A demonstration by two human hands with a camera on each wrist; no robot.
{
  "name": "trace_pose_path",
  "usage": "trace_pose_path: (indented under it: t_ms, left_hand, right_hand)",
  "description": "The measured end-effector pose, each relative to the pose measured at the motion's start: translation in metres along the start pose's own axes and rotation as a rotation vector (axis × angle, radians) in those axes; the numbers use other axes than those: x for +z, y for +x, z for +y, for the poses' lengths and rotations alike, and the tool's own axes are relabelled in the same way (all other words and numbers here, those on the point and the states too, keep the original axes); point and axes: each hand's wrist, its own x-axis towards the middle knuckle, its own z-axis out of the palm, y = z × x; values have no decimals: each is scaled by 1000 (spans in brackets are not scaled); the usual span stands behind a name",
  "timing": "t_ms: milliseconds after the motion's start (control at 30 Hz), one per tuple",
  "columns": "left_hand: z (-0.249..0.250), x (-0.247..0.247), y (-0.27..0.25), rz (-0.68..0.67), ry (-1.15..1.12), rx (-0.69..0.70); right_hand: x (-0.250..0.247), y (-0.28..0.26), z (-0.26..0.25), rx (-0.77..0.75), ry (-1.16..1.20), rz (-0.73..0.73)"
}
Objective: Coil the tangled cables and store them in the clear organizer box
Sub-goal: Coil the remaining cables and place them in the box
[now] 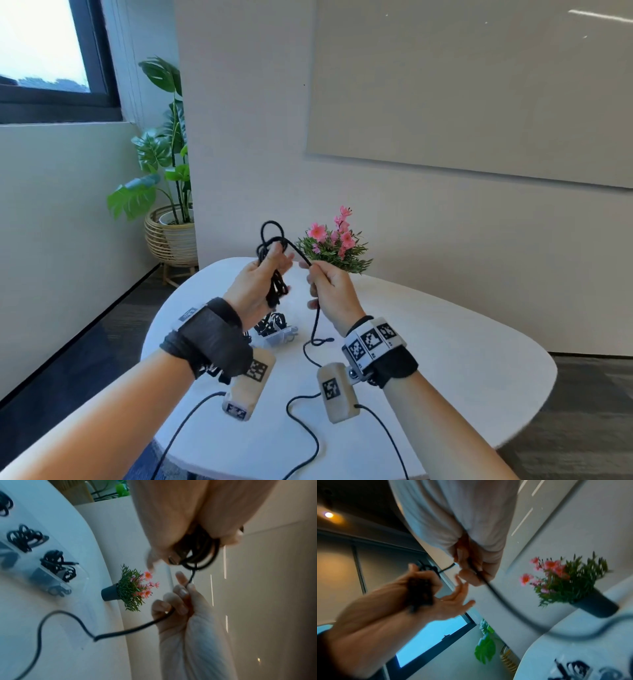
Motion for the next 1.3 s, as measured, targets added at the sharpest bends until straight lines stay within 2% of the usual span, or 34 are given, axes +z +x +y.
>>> trace_pose_path:
  t_ms: [100,233,333,400,533,667,733,800,900,1033,1200,1300]
  left_hand:
    - [8,-1,17,127,-111,28]
    - [21,2,30,132,-156,30]
    - [25,4,34,260,-155,32]
    - [25,-2,37,306,-32,17]
    - [18,-10,36,240,324,18]
    - [12,-5,31,143,605,99]
    - [11,-5,29,92,678,95]
    - [12,-7,25,62,637,68]
    - [14,-7,20,28,481,60]
    - [12,-2,17,-58,527,138]
    - [12,-1,14,-111,497,159]
    - [10,0,12,-101,559,217]
  right_hand:
    - [9,-3,-1,65,-4,-15]
    - [16,-6,8,-116,-291,-125]
    - [17,-9,0,-159,-375,-265]
    - [13,-9,-12,-196,-441,-299]
    - [-7,-1,-33,-312,-598,-237]
    - [-21,5,-45,-295,-562,-257]
    - [-25,8,-50,-250,-517,-273]
    - [-29,11,-53,-205,-437,-271]
    - [-30,15,-49,-177,-388,-179]
    - [-24,23,-37,-241,-278,-86]
    - [-16,24,-33,-406,-341,58]
    - [-13,27,-31,-431,-556,75]
